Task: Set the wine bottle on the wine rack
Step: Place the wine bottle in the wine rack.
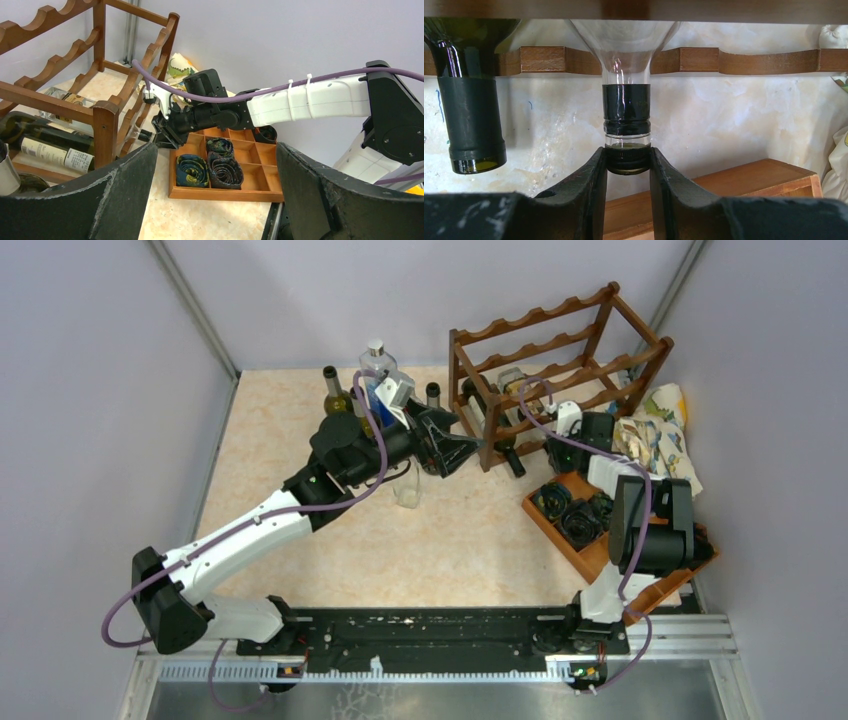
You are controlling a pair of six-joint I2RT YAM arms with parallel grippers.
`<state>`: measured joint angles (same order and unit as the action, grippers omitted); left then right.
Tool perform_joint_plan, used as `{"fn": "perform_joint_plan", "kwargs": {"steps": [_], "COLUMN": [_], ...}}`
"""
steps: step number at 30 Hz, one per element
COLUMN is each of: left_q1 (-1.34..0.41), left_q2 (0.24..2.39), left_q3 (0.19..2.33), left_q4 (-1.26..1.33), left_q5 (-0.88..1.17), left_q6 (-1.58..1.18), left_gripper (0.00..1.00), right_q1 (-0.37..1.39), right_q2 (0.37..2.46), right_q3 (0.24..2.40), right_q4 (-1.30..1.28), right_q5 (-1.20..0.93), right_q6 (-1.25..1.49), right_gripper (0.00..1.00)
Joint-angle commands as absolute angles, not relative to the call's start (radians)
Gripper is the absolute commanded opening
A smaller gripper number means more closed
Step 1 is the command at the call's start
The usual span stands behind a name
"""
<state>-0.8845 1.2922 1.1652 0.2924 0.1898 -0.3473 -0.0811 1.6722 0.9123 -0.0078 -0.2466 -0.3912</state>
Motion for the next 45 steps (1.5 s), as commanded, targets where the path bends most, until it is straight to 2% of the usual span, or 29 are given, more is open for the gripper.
{"fn": "perform_joint_plan", "kwargs": {"steps": [1,10,22,23,25,29,32,39,45], "left_q1": [-0.884,-0.884,-0.884,-0.884,-0.884,-0.884,-0.884,-0.884,-0.884], "left_q2": [1.277,1.272,1.256,1.257,1.260,1.266,1.263,1.269,1.269], "left_q3": [1.172,1.167,1.151,1.151,1.152,1.161,1.159,1.162,1.163], "left_q4": [0.327,0.329,0.332,0.332,0.336,0.336,0.333,0.334,0.332], "left_q5": [0.198,0.198,0.188,0.189,0.191,0.198,0.191,0.196,0.191], "left_q6": [-0.353,-0.356,-0.356,-0.356,-0.356,-0.355,-0.352,-0.351,-0.350], "left_gripper": [0.94,0.94,0.94,0.94,0.94,0.94,0.94,0.94,0.94], "right_q1": [-0.080,-0.089,-0.183,-0.186,-0.186,-0.187,-0.187,-0.154,-0.122], "right_q2": [1.670,1.653,1.545,1.535,1.531,1.574,1.598,1.667,1.692], "right_q3": [0.927,0.919,0.884,0.879,0.876,0.899,0.904,0.937,0.960], "right_q4": [-0.012,-0.016,-0.062,-0.061,-0.066,-0.105,-0.111,-0.071,-0.008], "right_q5": [-0.277,-0.297,-0.416,-0.429,-0.447,-0.452,-0.446,-0.404,-0.367], "right_q6": [-0.366,-0.368,-0.397,-0.402,-0.413,-0.438,-0.447,-0.433,-0.393], "right_gripper": [0.29,0.56,0.62,0.61,0.54,0.29,0.15,0.05,0.01]}}
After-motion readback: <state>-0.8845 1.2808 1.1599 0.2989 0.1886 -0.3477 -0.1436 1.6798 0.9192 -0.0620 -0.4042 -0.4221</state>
